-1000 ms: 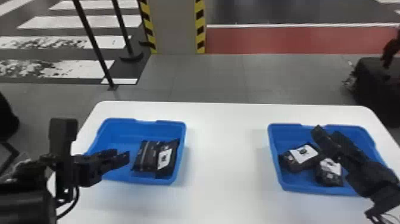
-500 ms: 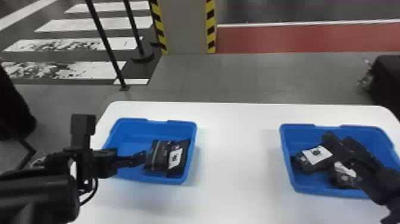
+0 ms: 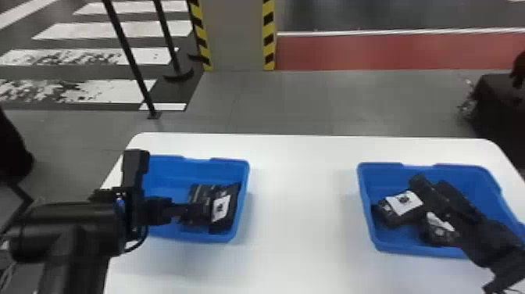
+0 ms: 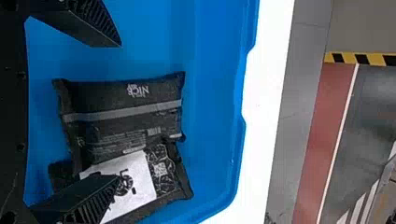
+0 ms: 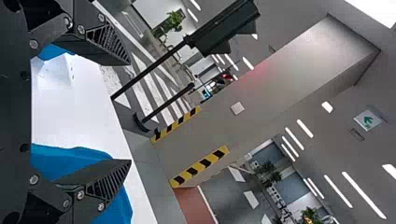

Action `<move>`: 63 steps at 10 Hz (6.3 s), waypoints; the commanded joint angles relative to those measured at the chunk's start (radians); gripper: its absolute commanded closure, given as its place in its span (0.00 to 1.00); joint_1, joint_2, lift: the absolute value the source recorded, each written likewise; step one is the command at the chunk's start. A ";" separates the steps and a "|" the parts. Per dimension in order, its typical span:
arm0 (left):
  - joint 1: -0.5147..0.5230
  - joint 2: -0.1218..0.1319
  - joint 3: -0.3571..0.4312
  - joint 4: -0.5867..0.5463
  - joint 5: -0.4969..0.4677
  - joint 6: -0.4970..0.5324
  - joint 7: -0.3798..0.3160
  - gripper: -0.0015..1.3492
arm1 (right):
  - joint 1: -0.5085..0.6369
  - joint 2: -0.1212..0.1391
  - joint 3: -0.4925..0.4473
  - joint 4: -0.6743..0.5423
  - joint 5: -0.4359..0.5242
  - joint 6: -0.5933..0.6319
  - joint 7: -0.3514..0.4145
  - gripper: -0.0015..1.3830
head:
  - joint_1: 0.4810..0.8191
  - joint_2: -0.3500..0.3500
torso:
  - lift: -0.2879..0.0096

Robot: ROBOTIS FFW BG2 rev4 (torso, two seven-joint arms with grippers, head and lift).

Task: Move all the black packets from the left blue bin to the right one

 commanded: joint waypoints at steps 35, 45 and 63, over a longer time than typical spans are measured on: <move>-0.084 0.000 -0.415 -0.123 0.276 -0.296 -0.299 0.90 | -0.361 0.018 0.172 0.184 0.137 0.160 0.128 0.95 | 0.63 0.36 | 0.60; -0.013 -0.025 -0.344 -0.123 0.319 -0.301 -0.190 0.09 | -0.347 0.044 0.127 0.204 0.084 0.064 0.136 0.93 | 0.63 0.37 | 0.60; 0.142 0.012 -0.039 -0.106 0.292 -0.142 0.013 0.15 | -0.015 0.027 -0.075 -0.042 0.014 -0.012 -0.051 0.22 | 0.63 0.43 | 0.60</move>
